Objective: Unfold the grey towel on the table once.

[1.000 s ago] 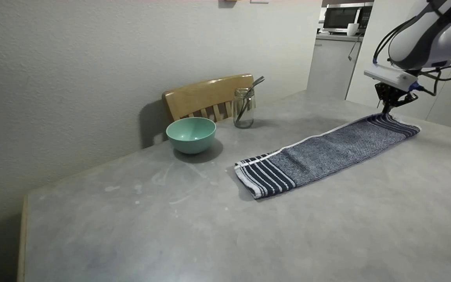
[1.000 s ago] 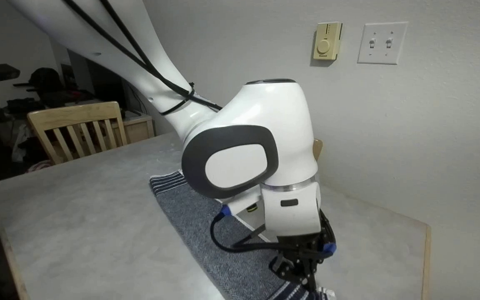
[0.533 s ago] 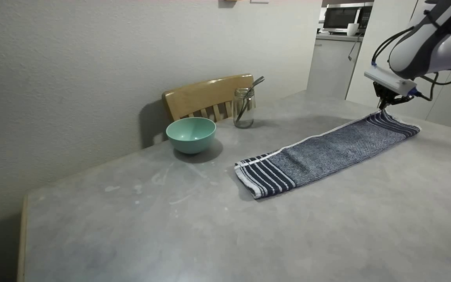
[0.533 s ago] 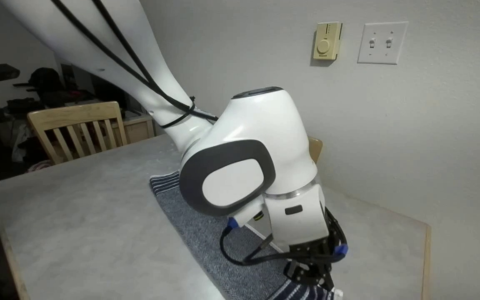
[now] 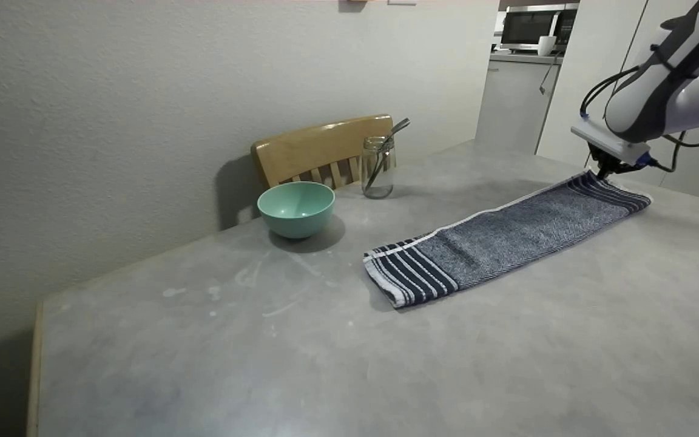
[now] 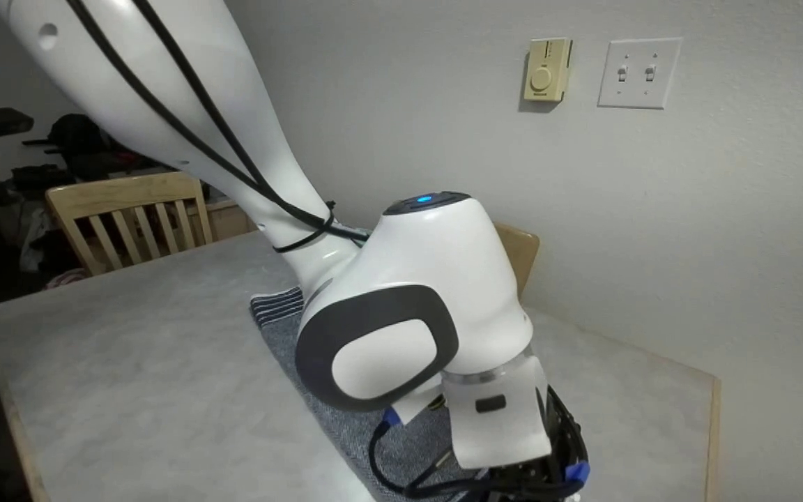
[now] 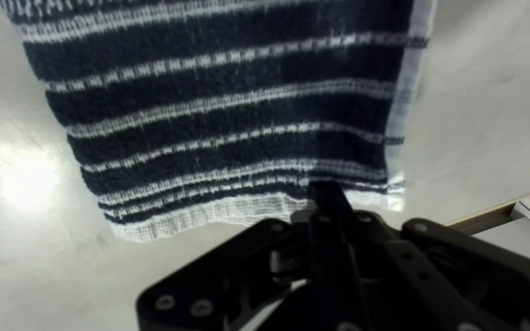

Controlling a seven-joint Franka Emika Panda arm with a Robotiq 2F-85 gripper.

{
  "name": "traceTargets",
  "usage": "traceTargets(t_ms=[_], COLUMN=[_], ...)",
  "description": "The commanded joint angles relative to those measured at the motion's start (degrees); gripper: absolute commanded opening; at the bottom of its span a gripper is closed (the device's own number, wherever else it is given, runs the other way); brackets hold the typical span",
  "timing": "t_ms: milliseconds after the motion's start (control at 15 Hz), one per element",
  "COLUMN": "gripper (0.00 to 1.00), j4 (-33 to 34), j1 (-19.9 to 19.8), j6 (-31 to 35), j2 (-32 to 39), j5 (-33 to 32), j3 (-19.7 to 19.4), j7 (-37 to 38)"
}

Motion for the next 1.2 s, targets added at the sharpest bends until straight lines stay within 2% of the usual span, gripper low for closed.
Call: traceTargets(t_ms=[0,333,533,733,800,933,1133], gripper=[0.0,0.0,0.0,0.0,0.0,0.0,0.0], j4=[1.0,0.5,-3.7,-8.8,-10.1,-12.2,-13.0], j1=[-1.7,-0.4,5.8,16.2,18.6,22.4,25.8], j6=[0.7,1.5,1.6,0.0,-0.8,-4.5,-13.2], j2=[1.7,2.3,-0.6,-3.4,-4.8,-8.7,-14.9], j5=[2.6,3.1,1.7,-1.0,-1.9,-4.2,-9.0], j3=[0.9,-0.9,-6.6,-15.7,-17.5,-19.4,-20.0], j7=[-0.9,-0.3,0.5,0.3,-1.0,-4.0,-6.8])
